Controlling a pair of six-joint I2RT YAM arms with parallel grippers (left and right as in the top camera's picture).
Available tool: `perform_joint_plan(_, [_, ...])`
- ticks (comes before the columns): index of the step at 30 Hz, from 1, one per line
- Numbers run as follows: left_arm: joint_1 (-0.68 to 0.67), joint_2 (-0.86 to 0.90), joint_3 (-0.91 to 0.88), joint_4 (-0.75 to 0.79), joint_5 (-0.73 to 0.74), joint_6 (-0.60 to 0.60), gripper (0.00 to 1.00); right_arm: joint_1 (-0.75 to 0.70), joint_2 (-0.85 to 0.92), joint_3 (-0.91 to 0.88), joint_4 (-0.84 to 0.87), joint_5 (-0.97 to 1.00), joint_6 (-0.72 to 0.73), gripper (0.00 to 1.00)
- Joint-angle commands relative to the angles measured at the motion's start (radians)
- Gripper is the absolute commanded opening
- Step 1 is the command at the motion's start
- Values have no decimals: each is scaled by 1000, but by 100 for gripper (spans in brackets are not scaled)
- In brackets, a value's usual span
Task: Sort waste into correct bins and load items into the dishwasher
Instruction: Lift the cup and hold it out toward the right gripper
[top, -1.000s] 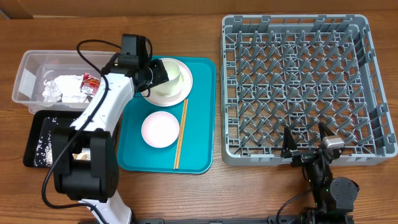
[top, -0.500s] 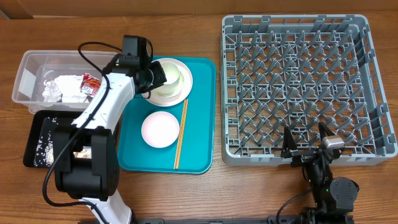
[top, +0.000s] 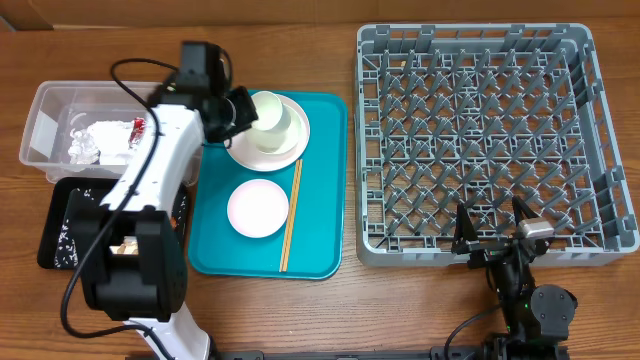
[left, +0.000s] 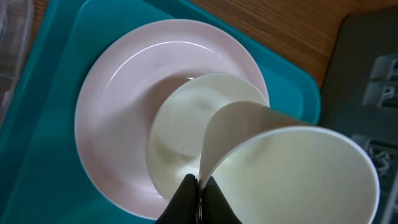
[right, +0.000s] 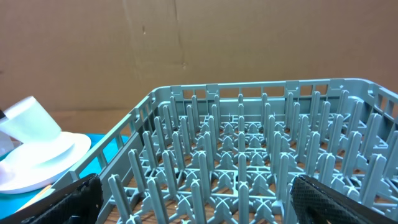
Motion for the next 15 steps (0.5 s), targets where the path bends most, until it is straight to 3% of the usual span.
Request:
perform_joint_plan(1, [61,-70,102,-66,168,39,4,-2,-12,-11,6,2,4,100])
perform_joint_plan(11, [267,-120,130,-221,856,313,4,-2,-12,-11,6,2,4,100])
perform_joint_plan(15, [321,-120,130,-320,1023,443,4,-2,-12,-11,6,2,4,100])
